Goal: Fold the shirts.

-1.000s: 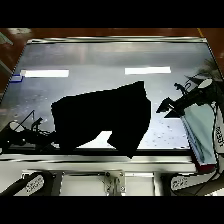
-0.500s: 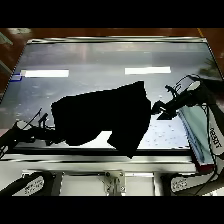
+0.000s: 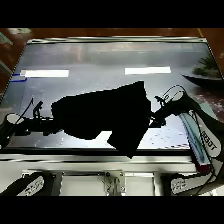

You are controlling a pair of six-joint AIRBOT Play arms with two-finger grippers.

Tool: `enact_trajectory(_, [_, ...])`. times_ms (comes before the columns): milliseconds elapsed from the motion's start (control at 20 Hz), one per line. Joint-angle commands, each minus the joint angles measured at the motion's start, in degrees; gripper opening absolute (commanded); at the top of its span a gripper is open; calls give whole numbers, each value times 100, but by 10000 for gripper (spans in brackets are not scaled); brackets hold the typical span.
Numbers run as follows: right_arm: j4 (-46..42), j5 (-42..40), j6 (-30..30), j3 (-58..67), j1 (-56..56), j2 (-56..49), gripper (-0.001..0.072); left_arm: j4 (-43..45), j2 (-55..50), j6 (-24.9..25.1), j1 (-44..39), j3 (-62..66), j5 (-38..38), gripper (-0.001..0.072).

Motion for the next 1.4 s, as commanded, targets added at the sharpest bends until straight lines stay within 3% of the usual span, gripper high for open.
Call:
enact_trajectory(0, [-42, -457, 138, -114, 295, -2, 194, -15, 90, 22, 2, 291, -44, 36])
enact_trajectory(50, [9, -448, 229, -114, 304, 22, 66, -13, 92, 79, 2, 400, -48, 36])
enact_trajectory(250, [98, -313, -201, 256, 179, 870, 55, 350, 302, 146, 2, 1486, -50, 35])
enact_trajectory(350, [240, -199, -1193, 986, 83, 1718, 55, 603, 619, 144, 2, 2527, -46, 35])
enact_trajectory(450, [186, -367, -1626, 1904, 48, 2601, 55, 651, 957, 142, 4, 3834, -35, 35])
enact_trajectory(650, [-372, -2081, -1257, 3609, 48, 4332, 56, 1032, 1453, 55, 2, 6432, -2, 36])
enact_trajectory(800, [-870, -2673, -977, 4312, 48, 5217, 55, 1714, 1823, -669, 2, 7381, -2, 36])
enact_trajectory(900, [-1137, -2511, -514, 4527, 48, 5582, 56, 1963, 2164, -1029, 2, 7455, -55, 36])
enact_trajectory(1000, [-1364, -2146, -46, 4535, 48, 5831, 55, 2033, 2352, -1067, 2, 7453, -400, 35])
enact_trajectory(1350, [-1707, 1008, 549, 4533, 48, 5593, 55, 2347, 2339, -1064, 2, 7040, -2413, 36])
